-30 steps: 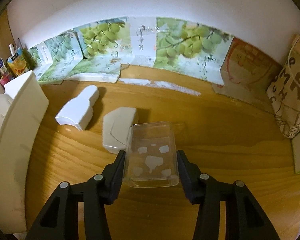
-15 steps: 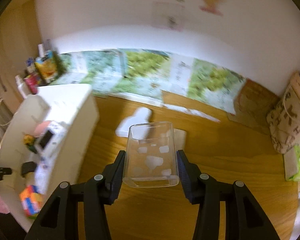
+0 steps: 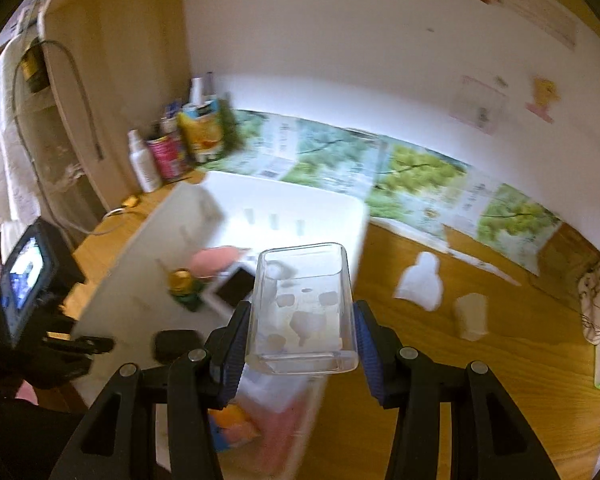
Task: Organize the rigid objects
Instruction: 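Lift the clear container, carry it into the tray and release it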
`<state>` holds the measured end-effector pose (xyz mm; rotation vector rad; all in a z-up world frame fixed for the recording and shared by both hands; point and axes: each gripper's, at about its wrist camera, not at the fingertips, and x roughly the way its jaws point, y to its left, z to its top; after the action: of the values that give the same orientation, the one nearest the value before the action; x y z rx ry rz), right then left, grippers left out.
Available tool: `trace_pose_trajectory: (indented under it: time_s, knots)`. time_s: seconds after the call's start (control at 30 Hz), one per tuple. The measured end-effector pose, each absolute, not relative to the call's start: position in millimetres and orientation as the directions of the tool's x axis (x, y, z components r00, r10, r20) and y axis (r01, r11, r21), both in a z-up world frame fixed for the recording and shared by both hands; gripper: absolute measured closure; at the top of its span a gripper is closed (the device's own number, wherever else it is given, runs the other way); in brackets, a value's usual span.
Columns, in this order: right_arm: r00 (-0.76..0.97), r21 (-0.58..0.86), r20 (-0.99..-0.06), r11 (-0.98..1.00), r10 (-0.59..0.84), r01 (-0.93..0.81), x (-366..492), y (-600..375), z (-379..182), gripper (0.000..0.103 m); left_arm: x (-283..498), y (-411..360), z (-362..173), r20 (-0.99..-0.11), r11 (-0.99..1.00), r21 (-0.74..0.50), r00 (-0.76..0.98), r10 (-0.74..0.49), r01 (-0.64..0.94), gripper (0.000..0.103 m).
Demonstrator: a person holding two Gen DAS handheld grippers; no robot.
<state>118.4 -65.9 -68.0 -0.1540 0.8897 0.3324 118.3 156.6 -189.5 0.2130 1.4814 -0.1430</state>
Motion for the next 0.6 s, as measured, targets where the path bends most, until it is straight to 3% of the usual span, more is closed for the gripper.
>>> trace_pose_trajectory:
  time_s: [0.37, 0.6]
  knots:
    - [0.498, 0.038, -0.830, 0.916, 0.251, -0.399, 90, -12, -85, 0.053, 111, 161, -194, -0.996, 0.943, 0.031, 0.093, 0.000, 0.332, 0.095]
    - [0.465, 0.067, -0.844, 0.912, 0.269, -0.405, 85, -8, -90, 0.052, 114, 162, -192, -0.995, 0.950, 0.036, 0.095, 0.007, 0.309, 0.093]
